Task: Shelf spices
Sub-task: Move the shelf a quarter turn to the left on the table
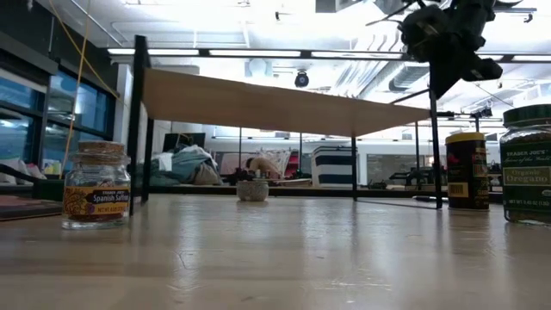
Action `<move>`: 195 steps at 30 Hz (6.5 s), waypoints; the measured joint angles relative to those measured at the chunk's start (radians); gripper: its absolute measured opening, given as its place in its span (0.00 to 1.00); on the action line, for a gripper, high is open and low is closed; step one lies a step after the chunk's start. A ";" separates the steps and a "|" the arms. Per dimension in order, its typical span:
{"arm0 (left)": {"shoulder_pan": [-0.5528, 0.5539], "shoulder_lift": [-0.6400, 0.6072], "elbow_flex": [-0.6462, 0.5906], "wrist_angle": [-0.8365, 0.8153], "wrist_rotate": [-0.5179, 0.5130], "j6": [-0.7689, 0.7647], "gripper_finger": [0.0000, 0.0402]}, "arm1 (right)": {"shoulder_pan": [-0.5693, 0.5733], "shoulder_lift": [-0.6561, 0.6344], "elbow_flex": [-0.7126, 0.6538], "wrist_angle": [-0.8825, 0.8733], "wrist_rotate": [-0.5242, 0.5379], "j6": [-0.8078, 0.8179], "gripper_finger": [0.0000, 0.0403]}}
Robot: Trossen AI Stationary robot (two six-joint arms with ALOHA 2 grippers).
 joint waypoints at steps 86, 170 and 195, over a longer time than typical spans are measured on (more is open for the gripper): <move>0.433 0.000 -0.264 -0.002 0.238 -0.087 0.00 | 0.468 0.092 0.005 0.163 0.249 0.474 0.00; 0.707 -0.053 -0.364 0.066 0.141 -0.030 0.00 | 0.468 0.172 0.004 0.143 0.348 0.456 0.00; 0.286 -0.142 -0.013 0.067 0.393 0.446 0.09 | 0.417 -0.149 0.004 0.021 0.216 -0.065 0.03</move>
